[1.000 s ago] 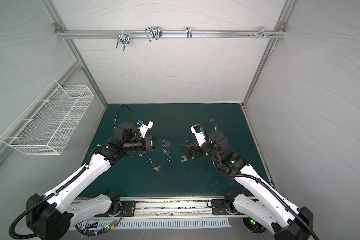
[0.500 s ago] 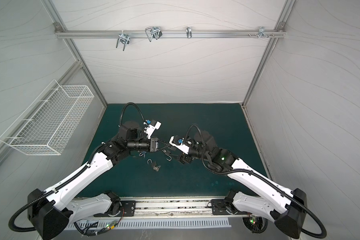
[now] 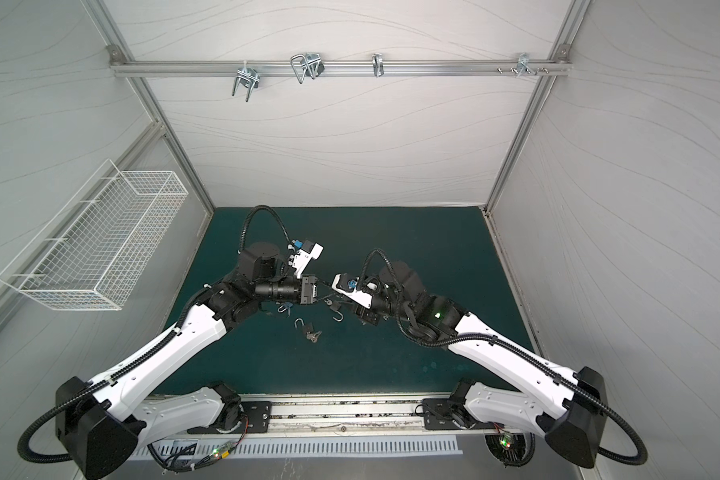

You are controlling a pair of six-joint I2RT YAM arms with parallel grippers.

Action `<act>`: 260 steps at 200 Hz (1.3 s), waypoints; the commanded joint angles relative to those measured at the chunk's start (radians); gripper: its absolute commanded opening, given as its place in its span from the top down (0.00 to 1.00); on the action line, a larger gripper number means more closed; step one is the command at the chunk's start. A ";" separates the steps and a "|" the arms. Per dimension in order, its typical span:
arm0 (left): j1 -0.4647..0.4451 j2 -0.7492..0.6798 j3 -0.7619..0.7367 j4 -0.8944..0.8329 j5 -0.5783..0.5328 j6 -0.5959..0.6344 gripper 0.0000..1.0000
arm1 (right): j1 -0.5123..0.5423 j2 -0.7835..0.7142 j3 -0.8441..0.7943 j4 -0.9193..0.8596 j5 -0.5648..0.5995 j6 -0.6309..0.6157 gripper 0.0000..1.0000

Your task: Lock with the key

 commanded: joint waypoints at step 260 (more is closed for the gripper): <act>0.007 -0.025 -0.057 -0.408 -0.831 0.018 0.02 | -0.193 0.627 0.216 -0.225 0.168 0.546 1.00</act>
